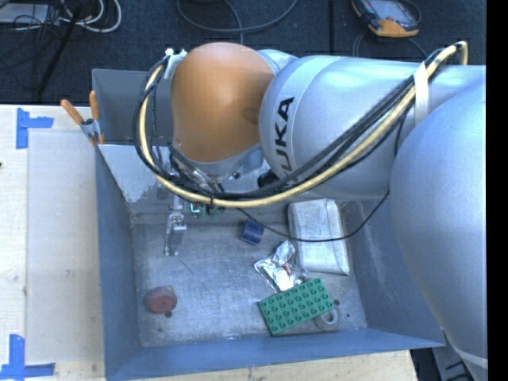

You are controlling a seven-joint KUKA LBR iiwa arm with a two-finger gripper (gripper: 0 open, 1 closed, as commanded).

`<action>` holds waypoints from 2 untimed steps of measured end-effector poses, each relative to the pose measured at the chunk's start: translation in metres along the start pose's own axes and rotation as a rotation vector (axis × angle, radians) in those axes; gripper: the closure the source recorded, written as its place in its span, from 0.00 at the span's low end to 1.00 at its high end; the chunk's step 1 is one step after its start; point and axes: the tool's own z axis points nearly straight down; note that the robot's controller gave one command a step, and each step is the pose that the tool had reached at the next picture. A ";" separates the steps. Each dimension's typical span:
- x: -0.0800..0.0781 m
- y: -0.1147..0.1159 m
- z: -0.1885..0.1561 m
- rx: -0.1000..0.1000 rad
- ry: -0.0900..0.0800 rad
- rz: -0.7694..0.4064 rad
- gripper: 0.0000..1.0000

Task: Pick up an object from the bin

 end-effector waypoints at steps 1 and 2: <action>0.056 -0.026 0.144 0.002 0.002 -0.111 0.00; 0.052 -0.026 0.139 -0.001 -0.006 -0.106 1.00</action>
Offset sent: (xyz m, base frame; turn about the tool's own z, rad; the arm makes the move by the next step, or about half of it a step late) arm -0.0531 -0.0258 -0.1376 -0.1100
